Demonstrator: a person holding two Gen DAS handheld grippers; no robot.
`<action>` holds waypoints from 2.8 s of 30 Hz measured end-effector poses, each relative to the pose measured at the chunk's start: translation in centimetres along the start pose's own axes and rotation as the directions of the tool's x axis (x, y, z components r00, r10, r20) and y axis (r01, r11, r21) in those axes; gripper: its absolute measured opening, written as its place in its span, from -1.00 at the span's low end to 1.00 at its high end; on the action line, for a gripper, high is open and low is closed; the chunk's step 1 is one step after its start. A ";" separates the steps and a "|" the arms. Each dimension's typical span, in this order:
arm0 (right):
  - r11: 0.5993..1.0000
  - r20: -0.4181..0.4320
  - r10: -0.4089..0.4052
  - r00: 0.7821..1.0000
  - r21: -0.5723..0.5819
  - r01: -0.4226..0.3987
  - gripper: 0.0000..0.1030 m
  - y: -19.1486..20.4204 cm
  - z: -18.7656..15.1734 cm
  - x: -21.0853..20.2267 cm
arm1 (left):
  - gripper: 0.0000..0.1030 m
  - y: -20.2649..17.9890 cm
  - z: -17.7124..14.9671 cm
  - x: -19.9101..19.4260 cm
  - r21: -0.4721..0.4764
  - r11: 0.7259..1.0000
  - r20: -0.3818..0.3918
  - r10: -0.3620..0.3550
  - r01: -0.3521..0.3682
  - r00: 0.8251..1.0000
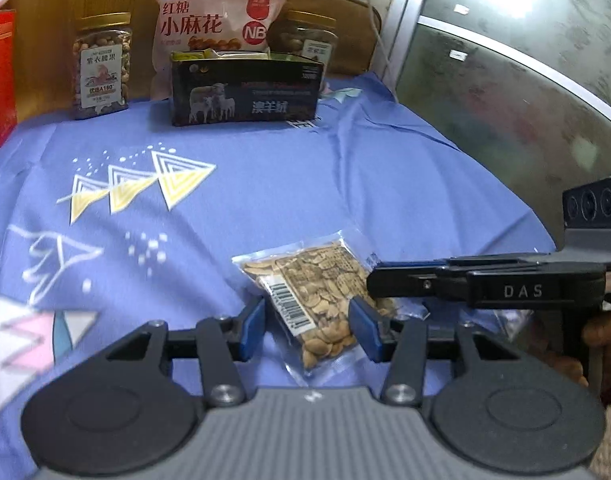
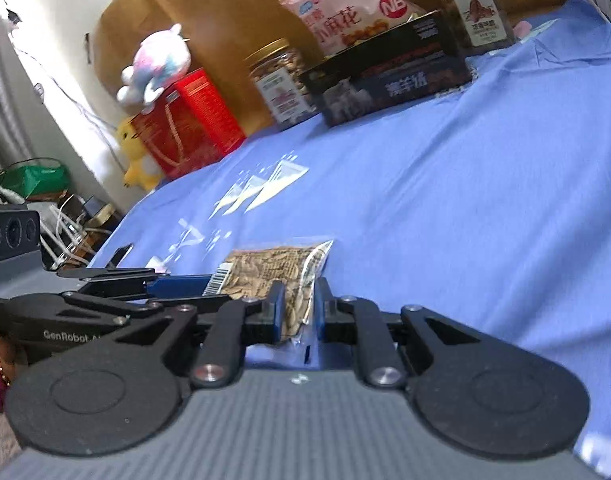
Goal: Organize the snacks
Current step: 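Move the left gripper over the clear seed bag and align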
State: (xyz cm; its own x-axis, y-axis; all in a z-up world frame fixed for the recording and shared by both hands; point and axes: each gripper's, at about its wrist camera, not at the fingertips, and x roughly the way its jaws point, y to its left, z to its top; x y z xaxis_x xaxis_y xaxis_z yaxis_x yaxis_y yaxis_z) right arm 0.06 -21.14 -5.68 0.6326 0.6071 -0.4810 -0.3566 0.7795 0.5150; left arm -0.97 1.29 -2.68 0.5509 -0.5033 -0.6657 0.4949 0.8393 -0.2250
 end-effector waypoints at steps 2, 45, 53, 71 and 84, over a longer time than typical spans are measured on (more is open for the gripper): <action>1.000 -0.002 -0.003 1.000 -0.003 0.003 -0.64 0.4 -0.5 -0.3 | -0.12 -0.4 -0.6 -0.4 -0.003 1.000 0.000 0.009 -0.009 1.000; 0.999 0.016 0.032 0.999 0.023 -0.032 -0.59 0.4 -2.7 -1.9 | 0.18 -2.7 -2.1 -2.0 -0.041 0.971 -0.020 0.234 -0.235 0.972; 0.999 0.019 0.040 0.999 0.030 -0.041 -0.58 0.2 -2.8 -2.2 | 0.20 -2.4 -2.1 -2.0 -0.047 0.972 -0.023 0.230 -0.231 0.973; 0.998 0.026 0.046 0.999 0.045 -0.047 -0.58 0.0 -2.8 -2.3 | 0.39 -2.3 -2.3 -1.9 -0.037 0.977 -0.025 0.211 -0.212 0.977; 0.999 0.082 -0.028 0.996 0.046 0.024 -0.12 0.4 -3.0 -3.3 | 0.48 2.7 -2.1 -3.4 -0.266 0.959 0.006 -0.103 0.101 0.995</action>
State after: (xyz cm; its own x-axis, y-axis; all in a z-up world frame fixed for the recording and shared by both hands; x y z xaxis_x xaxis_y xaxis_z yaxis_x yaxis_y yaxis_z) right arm -4.25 -22.41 -6.05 0.6967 0.5702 -0.4352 -0.3089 0.7861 0.5354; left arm -2.93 5.68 -2.45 0.5010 -0.5887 -0.6344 0.3515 0.8082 -0.4724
